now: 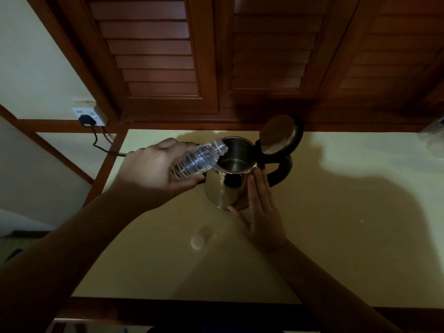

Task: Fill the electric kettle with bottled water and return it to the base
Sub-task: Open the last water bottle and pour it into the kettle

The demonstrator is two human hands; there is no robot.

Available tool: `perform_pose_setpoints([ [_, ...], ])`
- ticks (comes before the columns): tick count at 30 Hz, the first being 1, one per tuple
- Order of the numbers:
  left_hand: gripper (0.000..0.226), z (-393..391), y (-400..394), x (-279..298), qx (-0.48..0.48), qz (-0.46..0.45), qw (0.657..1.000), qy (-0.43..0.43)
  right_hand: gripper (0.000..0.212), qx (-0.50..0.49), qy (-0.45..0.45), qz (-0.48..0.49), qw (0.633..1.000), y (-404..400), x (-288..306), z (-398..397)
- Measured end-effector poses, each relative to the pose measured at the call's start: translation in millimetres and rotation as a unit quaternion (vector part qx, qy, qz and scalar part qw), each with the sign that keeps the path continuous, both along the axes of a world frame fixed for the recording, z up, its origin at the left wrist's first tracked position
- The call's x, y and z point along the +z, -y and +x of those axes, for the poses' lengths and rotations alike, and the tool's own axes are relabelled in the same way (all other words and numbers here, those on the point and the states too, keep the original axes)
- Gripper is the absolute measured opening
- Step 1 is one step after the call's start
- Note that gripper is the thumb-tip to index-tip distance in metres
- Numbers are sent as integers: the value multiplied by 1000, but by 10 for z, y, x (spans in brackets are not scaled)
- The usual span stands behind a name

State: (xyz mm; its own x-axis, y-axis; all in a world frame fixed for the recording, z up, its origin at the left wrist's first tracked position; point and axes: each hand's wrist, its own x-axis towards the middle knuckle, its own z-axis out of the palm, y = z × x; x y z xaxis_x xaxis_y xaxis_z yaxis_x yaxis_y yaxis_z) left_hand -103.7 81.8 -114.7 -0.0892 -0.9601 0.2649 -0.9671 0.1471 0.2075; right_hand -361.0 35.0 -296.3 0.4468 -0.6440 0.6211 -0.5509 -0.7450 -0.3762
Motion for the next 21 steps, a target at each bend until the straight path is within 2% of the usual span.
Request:
perform_pose_setpoints([
  [5,77,30,23,-17,-18,-10,999,44,106,-1,1,4,1000,3,-2,-5],
  [13,76,70,28,3,-28,-13,998,54,113,-3,-4,3,1000,7,-14,-12],
  [21,74,96,43,36,-48,-31,996,75,99,6,3,16,1000,0,13,-12],
])
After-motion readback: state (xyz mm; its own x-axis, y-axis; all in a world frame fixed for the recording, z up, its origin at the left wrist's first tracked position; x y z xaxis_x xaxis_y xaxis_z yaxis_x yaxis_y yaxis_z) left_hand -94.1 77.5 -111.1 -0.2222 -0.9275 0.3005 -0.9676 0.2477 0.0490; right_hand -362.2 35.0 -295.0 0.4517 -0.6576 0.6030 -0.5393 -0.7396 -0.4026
